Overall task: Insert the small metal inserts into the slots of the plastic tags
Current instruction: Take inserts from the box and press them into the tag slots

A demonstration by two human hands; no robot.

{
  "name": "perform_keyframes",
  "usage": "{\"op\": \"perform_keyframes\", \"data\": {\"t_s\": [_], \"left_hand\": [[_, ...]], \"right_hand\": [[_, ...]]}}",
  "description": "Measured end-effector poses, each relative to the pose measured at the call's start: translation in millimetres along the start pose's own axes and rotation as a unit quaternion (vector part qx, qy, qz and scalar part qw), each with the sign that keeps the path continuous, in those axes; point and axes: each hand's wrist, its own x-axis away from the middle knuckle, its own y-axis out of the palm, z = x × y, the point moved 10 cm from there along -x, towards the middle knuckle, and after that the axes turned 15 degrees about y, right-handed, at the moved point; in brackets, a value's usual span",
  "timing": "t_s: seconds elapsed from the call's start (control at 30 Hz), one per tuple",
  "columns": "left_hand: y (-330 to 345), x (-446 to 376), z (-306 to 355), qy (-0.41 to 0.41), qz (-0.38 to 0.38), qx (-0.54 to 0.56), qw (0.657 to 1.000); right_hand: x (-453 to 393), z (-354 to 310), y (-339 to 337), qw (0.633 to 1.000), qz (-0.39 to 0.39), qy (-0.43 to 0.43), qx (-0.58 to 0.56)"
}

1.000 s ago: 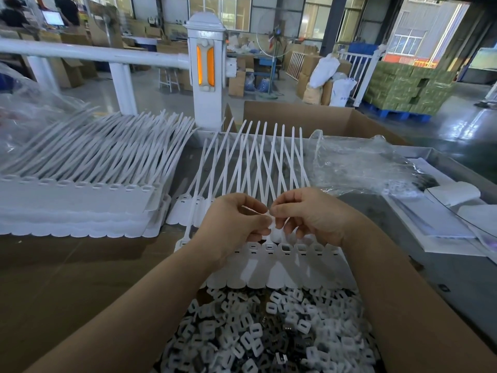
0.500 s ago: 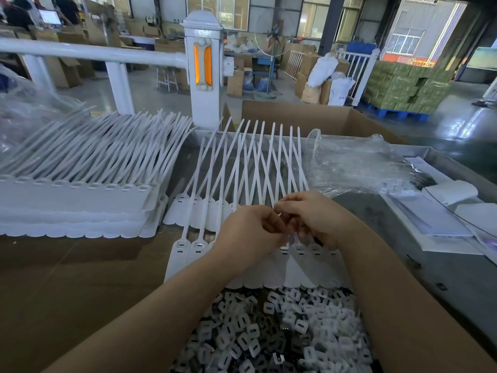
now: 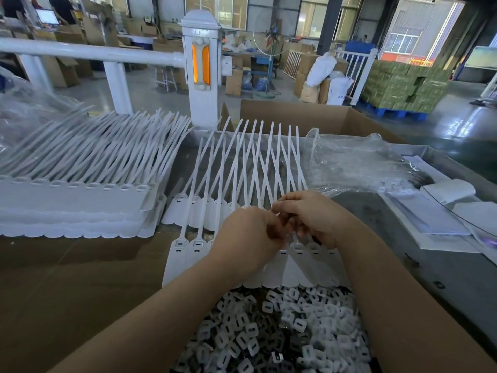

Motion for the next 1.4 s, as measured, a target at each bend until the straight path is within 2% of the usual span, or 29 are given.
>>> {"op": "perform_keyframes", "data": {"t_s": [0.13, 0.27, 0.5, 0.73, 0.87, 1.03, 1.17, 1.3, 1.4], "left_hand": [[1.1, -3.4, 9.8, 0.080, -0.043, -0.070, 0.993], [1.7, 2.1, 24.2, 0.186, -0.105, -0.107, 0.971], [17.9, 12.8, 50.2, 0.300, -0.168, -0.261, 0.902], [13.6, 11.5, 46.2, 0.282, -0.153, -0.283, 0.904], [5.7, 9.6, 38.5, 0.251, -0.147, -0.234, 0.928], [-4.5, 7.5, 24.1, 0.235, -0.134, -0.245, 0.931], [-17.2, 5.6, 8.9, 0.206, -0.121, -0.253, 0.937], [-19.6, 4.8, -2.4, 0.171, -0.117, -0.209, 0.956], [-23.2, 4.4, -11.0, 0.142, -0.112, -0.188, 0.965]], "right_hand": [[0.8, -1.0, 0.4, 1.000, -0.001, -0.003, -0.004], [2.0, -1.4, 0.7, 1.000, -0.003, -0.001, -0.006], [2.7, -1.0, -0.5, 1.000, 0.002, 0.004, -0.010], [2.1, -1.7, 1.6, 1.000, 0.003, 0.007, 0.004], [1.9, -2.7, 0.8, 1.000, -0.004, 0.003, 0.006], [3.6, -13.4, 0.6, 0.999, 0.000, -0.029, 0.028], [6.0, -19.4, -5.0, 0.993, 0.054, -0.040, 0.096], [8.4, -22.0, -16.1, 0.981, 0.116, -0.038, 0.153], [9.3, -22.0, -20.6, 0.952, 0.168, -0.023, 0.253]]}}
